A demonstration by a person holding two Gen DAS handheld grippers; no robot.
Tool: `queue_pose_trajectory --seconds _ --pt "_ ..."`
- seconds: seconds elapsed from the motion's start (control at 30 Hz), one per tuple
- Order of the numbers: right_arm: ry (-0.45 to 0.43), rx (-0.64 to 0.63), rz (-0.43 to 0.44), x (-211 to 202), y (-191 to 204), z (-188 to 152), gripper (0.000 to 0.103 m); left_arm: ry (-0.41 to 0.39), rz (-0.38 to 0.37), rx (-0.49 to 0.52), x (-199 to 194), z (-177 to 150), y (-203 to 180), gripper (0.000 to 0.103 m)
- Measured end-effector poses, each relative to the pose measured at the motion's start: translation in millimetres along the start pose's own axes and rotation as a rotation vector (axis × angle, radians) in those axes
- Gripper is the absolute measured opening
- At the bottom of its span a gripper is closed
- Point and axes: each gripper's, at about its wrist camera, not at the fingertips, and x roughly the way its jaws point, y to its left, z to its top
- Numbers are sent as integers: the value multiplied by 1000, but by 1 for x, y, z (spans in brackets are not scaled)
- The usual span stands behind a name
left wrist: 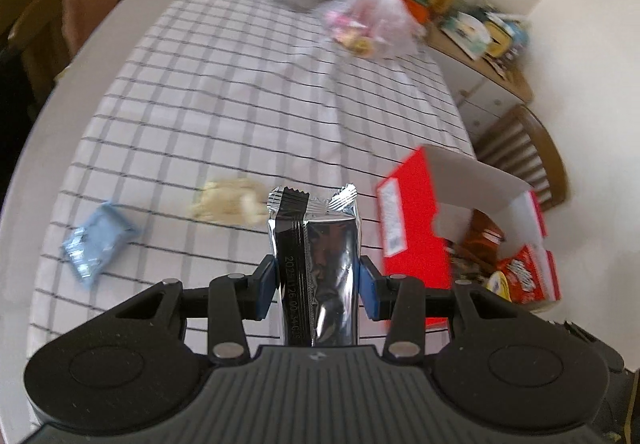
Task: Organize snacks
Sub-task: 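Carry the foil packet and Minion wrapper over the red box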
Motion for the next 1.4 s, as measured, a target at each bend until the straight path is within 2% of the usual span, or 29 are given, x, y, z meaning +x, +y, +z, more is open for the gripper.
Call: queue_pose_trajectory --seconds 0.3,0.57,0.73,1.03,1.4 --pt "-22 49 -53 1 -67 4 51 20 -37 115 26 2 -87 42" --pt "-11 67 -84 20 -114 12 51 28 -48 191 54 14 -157 42" --pt "14 62 -89 35 -131 11 51 68 -21 230 85 19 -188 42" --pt "84 50 -89 64 -147 2 51 122 66 284 143 18 -215 42" --pt "122 26 -79 79 -157 -5 51 156 127 327 182 9 -228 42"
